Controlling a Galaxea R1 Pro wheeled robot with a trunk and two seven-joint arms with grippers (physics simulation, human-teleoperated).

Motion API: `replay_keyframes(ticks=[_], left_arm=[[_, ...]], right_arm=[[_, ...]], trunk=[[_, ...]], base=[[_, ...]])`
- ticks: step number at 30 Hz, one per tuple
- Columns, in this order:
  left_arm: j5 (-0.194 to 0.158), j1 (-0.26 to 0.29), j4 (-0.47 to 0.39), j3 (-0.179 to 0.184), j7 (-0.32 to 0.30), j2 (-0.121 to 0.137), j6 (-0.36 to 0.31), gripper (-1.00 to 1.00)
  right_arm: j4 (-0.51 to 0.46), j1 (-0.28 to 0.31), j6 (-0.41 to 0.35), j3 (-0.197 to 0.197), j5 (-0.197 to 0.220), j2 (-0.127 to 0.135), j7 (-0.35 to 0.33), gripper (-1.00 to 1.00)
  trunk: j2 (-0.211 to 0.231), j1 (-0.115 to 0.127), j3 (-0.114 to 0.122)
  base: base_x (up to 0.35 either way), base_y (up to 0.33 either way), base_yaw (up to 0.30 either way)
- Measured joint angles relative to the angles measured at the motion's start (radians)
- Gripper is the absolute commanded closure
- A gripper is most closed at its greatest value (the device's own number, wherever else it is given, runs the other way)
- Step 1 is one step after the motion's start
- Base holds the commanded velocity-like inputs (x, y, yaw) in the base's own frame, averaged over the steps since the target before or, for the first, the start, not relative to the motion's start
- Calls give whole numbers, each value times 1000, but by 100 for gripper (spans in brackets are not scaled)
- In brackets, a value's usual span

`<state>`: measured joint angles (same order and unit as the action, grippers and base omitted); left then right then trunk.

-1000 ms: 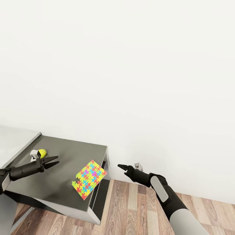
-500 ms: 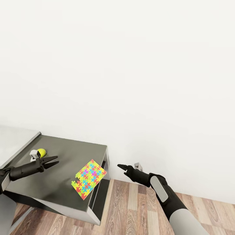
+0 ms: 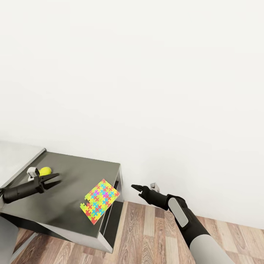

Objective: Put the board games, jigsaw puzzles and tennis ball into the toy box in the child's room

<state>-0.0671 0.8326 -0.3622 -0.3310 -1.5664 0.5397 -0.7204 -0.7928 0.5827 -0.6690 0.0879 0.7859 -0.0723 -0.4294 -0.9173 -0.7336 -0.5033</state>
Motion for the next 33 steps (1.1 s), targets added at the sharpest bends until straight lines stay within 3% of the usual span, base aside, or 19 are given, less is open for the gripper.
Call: replay_keyframes(ticks=[16,33], left_arm=[[-6,0,0,1,0,12,-73,-100],[-6,0,0,1,0,12,-87,-100]], right_arm=[[0,1,-2,2,-1,-5,7,-100],[0,1,-1,8,-1,-6,10,-100]], trunk=[[0,0,0],[0,0,0]], base=[[0,0,0],[25,23,0]])
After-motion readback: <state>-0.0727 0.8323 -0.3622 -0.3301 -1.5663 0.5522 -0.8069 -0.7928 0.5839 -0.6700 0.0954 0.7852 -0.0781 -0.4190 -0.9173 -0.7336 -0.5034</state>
